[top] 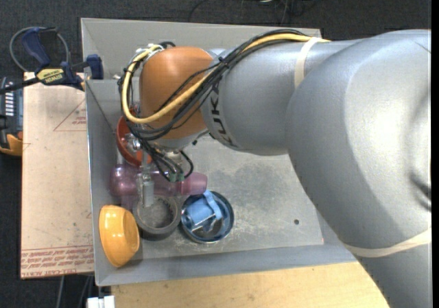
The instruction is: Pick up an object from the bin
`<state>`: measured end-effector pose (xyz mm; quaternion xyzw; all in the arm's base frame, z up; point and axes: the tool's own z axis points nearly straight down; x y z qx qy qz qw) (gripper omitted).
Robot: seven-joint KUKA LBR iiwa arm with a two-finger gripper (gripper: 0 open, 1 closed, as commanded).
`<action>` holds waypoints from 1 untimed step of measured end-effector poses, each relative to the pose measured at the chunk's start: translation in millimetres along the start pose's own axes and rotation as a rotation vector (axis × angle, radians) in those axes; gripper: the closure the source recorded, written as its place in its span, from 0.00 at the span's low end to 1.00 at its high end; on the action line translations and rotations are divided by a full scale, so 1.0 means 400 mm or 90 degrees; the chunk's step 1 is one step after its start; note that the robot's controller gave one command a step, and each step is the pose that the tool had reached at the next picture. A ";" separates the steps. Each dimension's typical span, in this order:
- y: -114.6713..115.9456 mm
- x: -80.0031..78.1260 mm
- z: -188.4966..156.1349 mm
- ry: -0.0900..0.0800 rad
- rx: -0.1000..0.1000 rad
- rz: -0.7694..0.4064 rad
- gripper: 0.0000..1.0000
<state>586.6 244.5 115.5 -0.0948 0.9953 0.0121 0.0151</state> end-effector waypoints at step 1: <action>-0.018 -0.074 0.070 0.006 -0.007 -0.062 1.00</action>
Offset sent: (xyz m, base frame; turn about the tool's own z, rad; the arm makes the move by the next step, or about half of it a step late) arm 0.0000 0.0000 0.0000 0.0000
